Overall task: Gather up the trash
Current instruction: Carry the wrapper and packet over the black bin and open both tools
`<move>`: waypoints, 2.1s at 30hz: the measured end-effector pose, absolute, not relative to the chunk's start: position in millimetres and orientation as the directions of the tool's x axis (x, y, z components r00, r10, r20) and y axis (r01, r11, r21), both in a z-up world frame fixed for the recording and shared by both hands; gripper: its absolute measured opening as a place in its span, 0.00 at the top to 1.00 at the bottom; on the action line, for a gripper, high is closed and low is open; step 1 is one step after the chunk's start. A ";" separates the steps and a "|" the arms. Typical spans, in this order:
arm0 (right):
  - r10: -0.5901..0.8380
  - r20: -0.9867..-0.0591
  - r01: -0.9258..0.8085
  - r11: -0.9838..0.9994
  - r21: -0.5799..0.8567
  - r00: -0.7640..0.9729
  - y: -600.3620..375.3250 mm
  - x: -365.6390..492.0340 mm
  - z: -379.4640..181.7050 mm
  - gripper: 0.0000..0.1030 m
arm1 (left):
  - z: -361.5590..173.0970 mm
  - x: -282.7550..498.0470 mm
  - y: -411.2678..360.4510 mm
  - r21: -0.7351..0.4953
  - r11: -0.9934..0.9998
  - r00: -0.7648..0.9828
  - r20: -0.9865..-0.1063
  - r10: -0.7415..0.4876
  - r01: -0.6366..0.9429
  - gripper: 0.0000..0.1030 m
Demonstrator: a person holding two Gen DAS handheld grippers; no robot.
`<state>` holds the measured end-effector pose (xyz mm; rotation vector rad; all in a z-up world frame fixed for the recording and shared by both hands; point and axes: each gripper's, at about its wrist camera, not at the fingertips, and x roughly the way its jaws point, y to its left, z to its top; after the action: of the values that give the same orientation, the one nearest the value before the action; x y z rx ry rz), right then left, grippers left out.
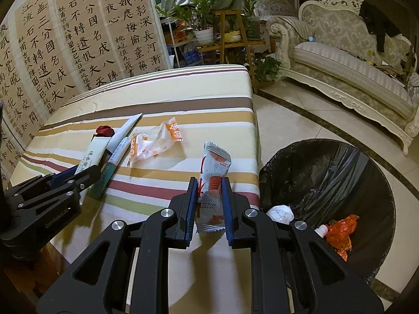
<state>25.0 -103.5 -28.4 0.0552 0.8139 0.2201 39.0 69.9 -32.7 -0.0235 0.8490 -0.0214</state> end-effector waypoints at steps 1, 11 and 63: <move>0.215 -0.714 -0.173 0.976 0.133 0.666 -104.0 24.7 -28.1 0.82 | -31.1 36.7 70.1 -0.030 1.000 0.665 -0.746 -0.028 0.009 0.68; 0.189 -0.697 -0.152 0.982 0.114 0.692 -114.6 13.1 -17.4 0.82 | -14.9 22.7 56.0 -0.040 0.999 0.701 -0.711 -0.046 0.025 0.69; -0.043 -0.706 0.175 0.978 0.116 0.707 -279.9 4.7 -41.5 0.72 | -34.6 41.1 -141.9 0.056 0.947 0.679 -0.710 -0.184 0.315 0.47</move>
<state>4.7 -279.9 -41.5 0.1792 0.7770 -0.1214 41.1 -141.9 -34.6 0.1792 0.7756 -0.2821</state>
